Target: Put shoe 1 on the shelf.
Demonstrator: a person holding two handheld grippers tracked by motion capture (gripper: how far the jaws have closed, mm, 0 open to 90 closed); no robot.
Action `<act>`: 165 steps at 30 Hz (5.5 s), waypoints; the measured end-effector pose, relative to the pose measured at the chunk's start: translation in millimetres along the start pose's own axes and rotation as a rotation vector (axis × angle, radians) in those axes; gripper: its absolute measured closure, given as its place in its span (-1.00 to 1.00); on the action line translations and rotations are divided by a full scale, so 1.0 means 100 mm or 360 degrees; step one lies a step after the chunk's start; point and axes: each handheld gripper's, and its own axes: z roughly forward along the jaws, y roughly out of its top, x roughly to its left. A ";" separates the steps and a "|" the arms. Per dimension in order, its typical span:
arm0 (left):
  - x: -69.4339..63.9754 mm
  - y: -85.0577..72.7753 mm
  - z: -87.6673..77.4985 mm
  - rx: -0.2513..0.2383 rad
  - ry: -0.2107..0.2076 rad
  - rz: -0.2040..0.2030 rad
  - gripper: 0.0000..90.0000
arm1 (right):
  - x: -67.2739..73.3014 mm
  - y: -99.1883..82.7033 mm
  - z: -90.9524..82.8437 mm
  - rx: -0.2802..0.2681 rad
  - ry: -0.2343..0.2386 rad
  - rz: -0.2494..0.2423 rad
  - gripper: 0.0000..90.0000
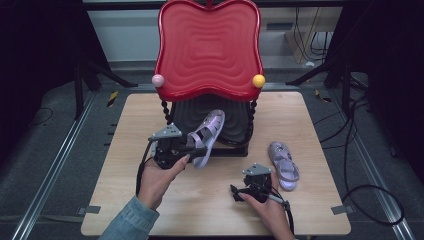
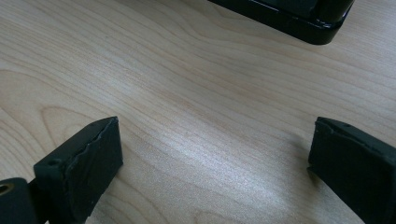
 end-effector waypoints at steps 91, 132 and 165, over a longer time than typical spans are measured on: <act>0.54 0.17 0.51 -0.0427 0.0602 -0.0107 0.92 | 0.00 0.00 0.00 0.0001 0.0001 -0.0001 -0.93; 0.63 0.19 0.82 -0.0342 0.0571 -0.0217 0.87 | 0.00 0.00 -0.01 0.0002 0.0005 0.0000 -0.93; 0.31 0.17 0.56 -0.0503 0.0536 -0.0162 0.14 | -0.01 -0.01 -0.02 -0.0003 0.0003 -0.0002 -0.90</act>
